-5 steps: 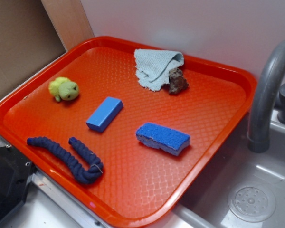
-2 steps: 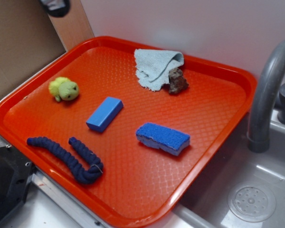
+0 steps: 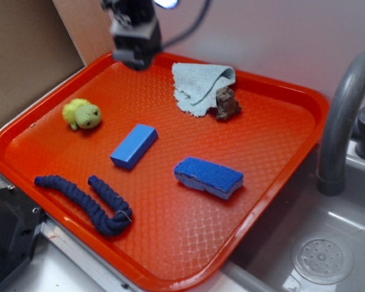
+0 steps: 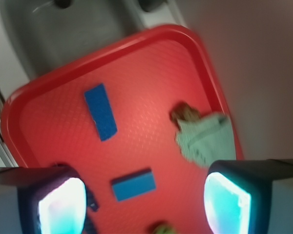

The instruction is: Grab the blue sponge.

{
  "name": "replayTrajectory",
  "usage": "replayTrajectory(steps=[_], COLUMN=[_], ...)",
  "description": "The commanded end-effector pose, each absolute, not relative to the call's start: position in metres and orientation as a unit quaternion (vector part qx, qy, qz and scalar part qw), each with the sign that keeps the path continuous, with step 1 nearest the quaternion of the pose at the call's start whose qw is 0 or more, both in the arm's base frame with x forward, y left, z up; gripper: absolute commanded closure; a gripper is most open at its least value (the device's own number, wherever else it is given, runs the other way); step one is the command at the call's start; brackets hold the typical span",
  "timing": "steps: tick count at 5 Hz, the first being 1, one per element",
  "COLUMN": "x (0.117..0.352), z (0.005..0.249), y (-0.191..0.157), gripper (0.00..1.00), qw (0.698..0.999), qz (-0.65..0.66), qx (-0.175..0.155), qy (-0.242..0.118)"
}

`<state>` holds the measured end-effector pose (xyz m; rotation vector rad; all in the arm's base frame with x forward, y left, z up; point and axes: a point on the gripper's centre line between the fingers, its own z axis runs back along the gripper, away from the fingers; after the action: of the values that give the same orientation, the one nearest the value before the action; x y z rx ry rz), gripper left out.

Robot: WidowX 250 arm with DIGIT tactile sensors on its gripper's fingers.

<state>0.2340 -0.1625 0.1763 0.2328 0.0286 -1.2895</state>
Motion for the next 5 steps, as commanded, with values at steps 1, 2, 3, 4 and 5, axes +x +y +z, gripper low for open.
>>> replayTrajectory(steps=[1,2,3,4,5], x=[0.206,0.204,0.198,0.193,0.193], z=[0.118,0.089,0.073,0.057,0.039], y=[-0.167,-0.165,-0.173,-0.184,-0.189], gripper=[0.0,0.0,0.0,0.0,0.0], qw=[0.692,0.686,0.692,0.686,0.688], qz=[-0.711,-0.719,-0.714,-0.718,-0.706], qx=[0.107,0.076,0.079,0.079,0.115], qy=[0.066,0.084,0.077,0.091,0.12])
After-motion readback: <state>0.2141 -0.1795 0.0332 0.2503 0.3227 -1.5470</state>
